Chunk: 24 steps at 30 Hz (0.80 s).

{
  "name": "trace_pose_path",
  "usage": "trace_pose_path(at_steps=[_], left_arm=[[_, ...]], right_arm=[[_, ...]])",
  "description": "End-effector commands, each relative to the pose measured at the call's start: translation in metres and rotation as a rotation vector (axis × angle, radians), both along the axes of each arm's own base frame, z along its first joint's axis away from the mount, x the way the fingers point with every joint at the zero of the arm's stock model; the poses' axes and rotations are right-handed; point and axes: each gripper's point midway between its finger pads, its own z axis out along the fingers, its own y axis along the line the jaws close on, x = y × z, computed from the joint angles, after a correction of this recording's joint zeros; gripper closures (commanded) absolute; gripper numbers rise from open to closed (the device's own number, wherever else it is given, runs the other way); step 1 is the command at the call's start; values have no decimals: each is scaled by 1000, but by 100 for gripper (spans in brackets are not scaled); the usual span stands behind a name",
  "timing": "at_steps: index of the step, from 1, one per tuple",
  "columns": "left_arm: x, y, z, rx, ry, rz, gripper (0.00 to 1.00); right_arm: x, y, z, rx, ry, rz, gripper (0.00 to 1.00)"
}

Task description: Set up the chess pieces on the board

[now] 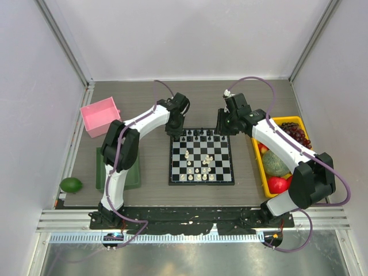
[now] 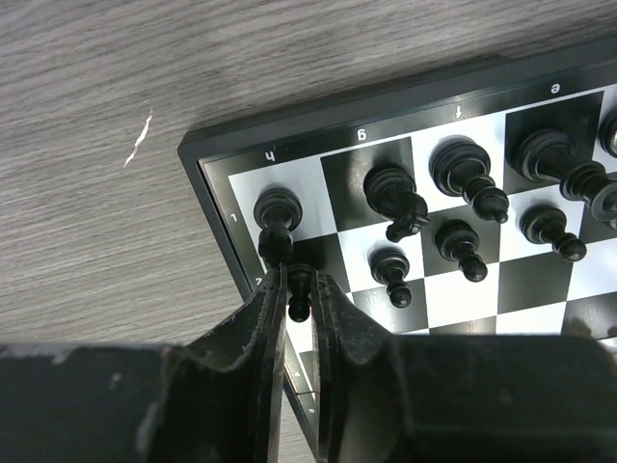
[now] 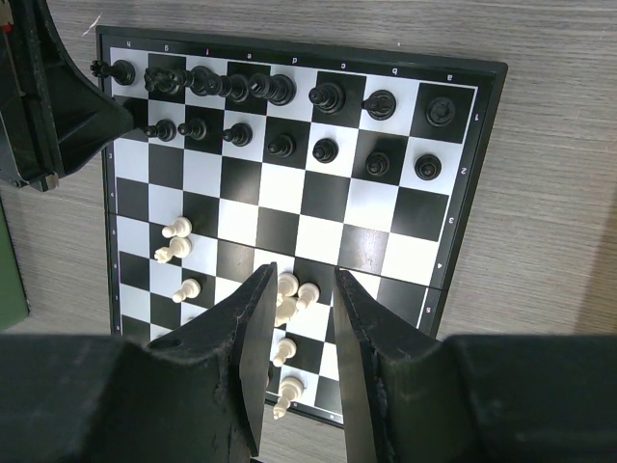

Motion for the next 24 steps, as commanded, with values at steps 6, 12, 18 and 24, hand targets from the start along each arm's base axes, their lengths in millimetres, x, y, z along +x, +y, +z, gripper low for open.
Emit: trace_pose_path(at_steps=[6, 12, 18, 24], left_arm=[[4, -6, 5, -40, -11, -4, 74], [4, -4, 9, -29, -21, 0, 71], [6, -2, 26, -42, -66, 5, 65], [6, 6, 55, -46, -132, 23, 59]], right_arm=[[4, 1, 5, 12, -24, 3, 64], [3, 1, 6, 11, -26, 4, 64], [3, 1, 5, 15, -23, 2, 64], [1, 4, -2, 21, -3, 20, 61]])
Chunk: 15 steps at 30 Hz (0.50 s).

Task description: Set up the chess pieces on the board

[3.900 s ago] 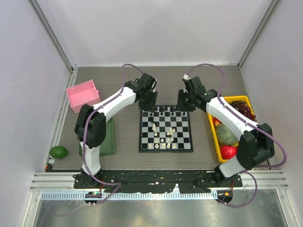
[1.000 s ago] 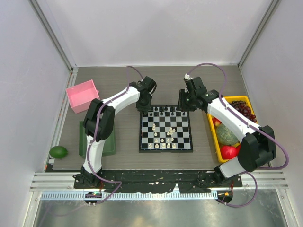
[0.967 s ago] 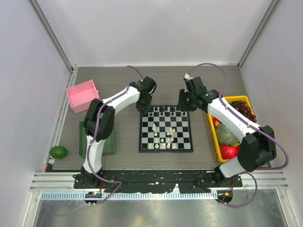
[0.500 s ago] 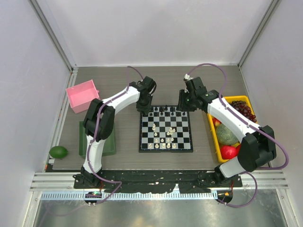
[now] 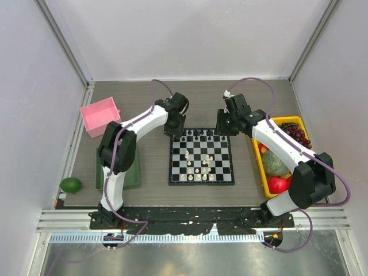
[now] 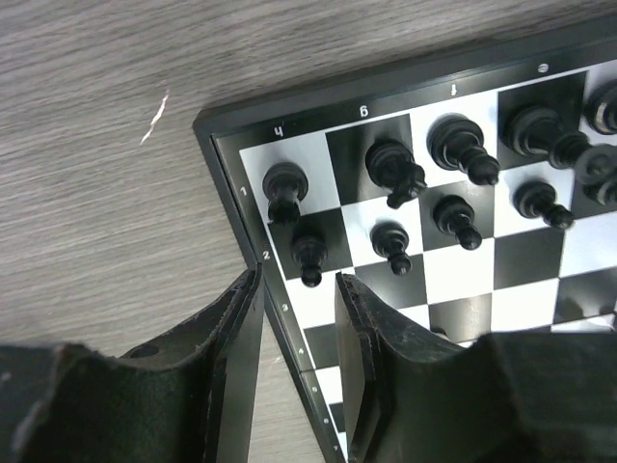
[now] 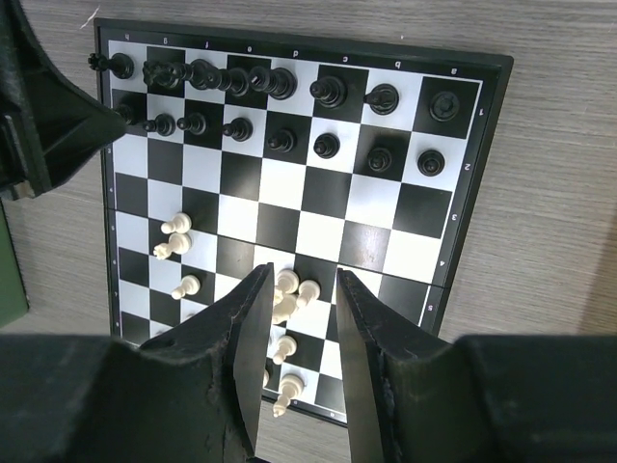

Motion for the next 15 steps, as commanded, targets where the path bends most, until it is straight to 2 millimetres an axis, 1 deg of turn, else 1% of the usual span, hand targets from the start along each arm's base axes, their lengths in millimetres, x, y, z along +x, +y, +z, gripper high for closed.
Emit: trace_pose_path(at_steps=[1, 5, 6, 7, 8, 9, 10, 11, 15], left_arm=[[10, 4, 53, -44, -136, 26, 59], [4, 12, 72, -52, -183, 40, 58], [2, 16, 72, -52, -191, 40, 58], [1, 15, 80, -69, -216, 36, 57], [-3, 19, 83, -72, -227, 35, 57], [-6, 22, 86, -76, -239, 38, 56], [-8, 24, 95, -87, -264, 40, 55], [-11, 27, 97, -90, -274, 41, 53], [-23, 36, 111, -119, -321, 53, 47]], right_arm=[[1, 5, -1, 23, -3, 17, 61], [-1, 7, -12, 24, 24, 30, 60], [-2, 8, -14, 22, 30, 38, 59], [-4, 10, -20, 23, 49, 47, 58], [-6, 13, -23, 24, 57, 64, 57], [-8, 16, -30, 26, 85, 82, 57], [-12, 18, -34, 19, 102, 90, 56], [-13, 20, -40, 7, 118, 95, 56], [-18, 33, -50, -15, 138, 140, 56]])
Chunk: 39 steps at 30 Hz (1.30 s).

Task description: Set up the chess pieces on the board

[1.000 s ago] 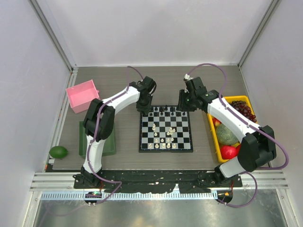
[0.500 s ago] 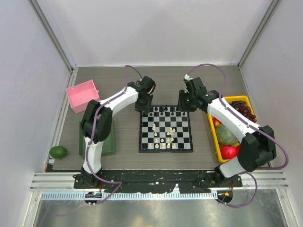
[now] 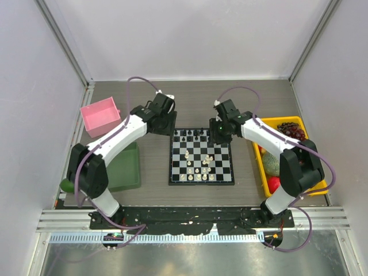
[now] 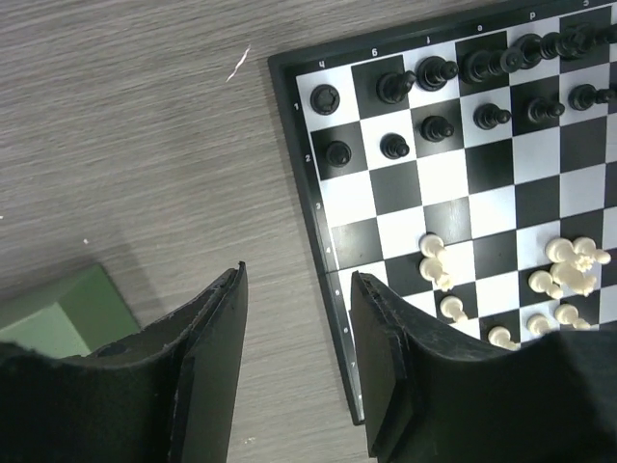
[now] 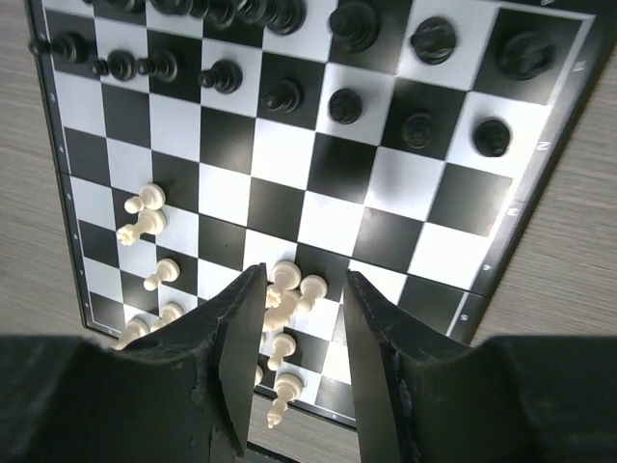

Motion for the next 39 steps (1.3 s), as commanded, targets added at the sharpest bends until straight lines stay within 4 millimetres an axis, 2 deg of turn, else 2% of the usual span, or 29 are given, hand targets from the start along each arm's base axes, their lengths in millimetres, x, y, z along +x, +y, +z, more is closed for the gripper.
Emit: trace_pose_path(at_steps=[1, 8, 14, 24, 29, 32, 36, 39], left_arm=[[1, 6, 29, -57, -120, 23, 45], [-19, 16, 47, -123, -178, 26, 30], [-33, 24, 57, -170, -221, 30, 22], [-36, 32, 54, -144, -213, 49, 22], [-39, 33, 52, -141, -206, 51, 22], [-39, 35, 55, -142, -215, 52, 21], [-40, 38, 57, -139, -222, 55, 21], [-39, 39, 59, -140, -229, 58, 21]], right_arm=[[-7, 22, -4, -2, -1, 85, 56], [-18, 33, -22, -82, 31, 124, 55], [-23, 28, -30, -99, 34, 110, 55], [-30, 41, -38, -133, 57, 171, 57], [-31, 39, -43, -159, 59, 161, 60], [-29, 40, -42, -159, 52, 162, 64], [-30, 42, -41, -159, 52, 165, 75], [-29, 42, -39, -155, 45, 168, 77]])
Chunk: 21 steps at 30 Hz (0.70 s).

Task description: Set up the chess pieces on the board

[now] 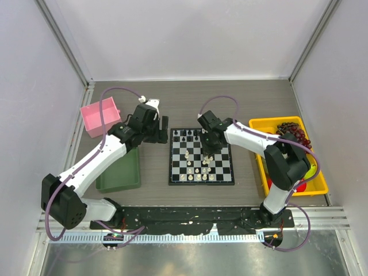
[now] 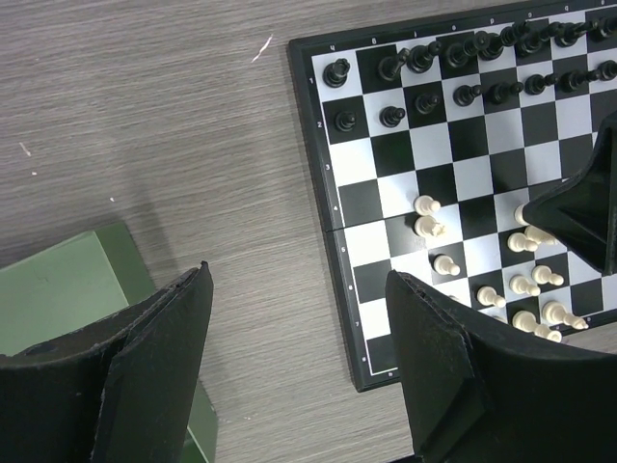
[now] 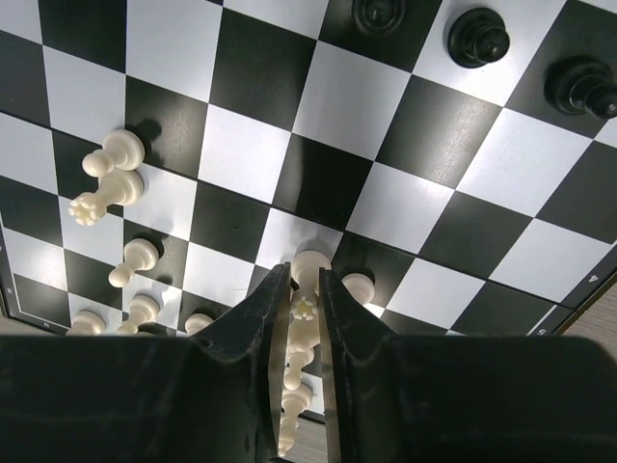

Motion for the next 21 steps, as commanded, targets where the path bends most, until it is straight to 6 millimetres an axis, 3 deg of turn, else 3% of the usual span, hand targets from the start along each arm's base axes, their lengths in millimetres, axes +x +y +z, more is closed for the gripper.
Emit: trace_pose_path(at_steps=[1, 6, 13, 17, 21], left_arm=[[6, 5, 19, -24, -67, 24, 21], [6, 3, 23, -32, -69, 21, 22], [4, 2, 24, -49, -70, 16, 18], [2, -1, 21, -69, -63, 13, 9], [3, -2, 21, -68, -63, 7, 7]], right_arm=[[10, 7, 15, 11, -50, 10, 79], [19, 5, 26, 3, -100, -16, 80], [27, 3, 62, 40, -188, -57, 81], [24, -16, 80, 17, -234, -89, 80], [11, -40, 86, 18, -245, -132, 80]])
